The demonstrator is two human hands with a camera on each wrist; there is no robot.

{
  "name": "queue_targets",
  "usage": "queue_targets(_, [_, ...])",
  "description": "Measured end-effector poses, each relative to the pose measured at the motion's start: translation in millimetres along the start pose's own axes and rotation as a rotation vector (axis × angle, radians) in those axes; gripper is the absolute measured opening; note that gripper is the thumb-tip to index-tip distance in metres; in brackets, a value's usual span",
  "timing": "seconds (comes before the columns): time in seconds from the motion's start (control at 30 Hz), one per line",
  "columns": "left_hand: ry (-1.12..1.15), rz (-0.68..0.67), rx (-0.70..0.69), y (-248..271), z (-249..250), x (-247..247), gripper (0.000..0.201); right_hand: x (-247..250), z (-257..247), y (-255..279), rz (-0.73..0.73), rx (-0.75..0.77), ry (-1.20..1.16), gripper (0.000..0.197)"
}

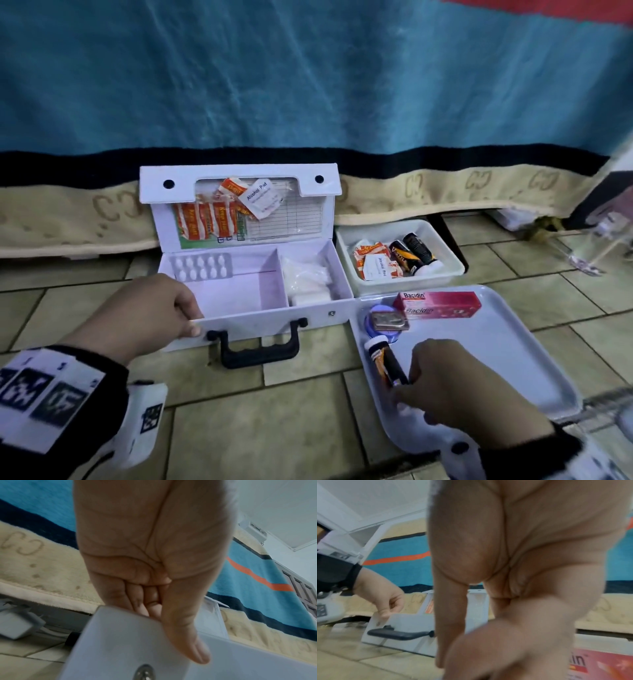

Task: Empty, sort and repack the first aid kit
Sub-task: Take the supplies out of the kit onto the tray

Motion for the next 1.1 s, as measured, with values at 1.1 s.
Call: queue_targets(1.1, [0.032,0.074,-0.009,-0.6,-9.4,-6.0,0.008,-1.0,-270.4,-27.6,0.172,0.757,0.399,0.029])
Point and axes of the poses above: each hand's wrist, its own y-axis away from the middle knuckle, its own x-axis out of the back of the hand, z = x × y, the point moved 6 cm from there along -y, towards the middle knuckle, and after that the axes turned 15 degrees about -x, right-handed, at the moved point
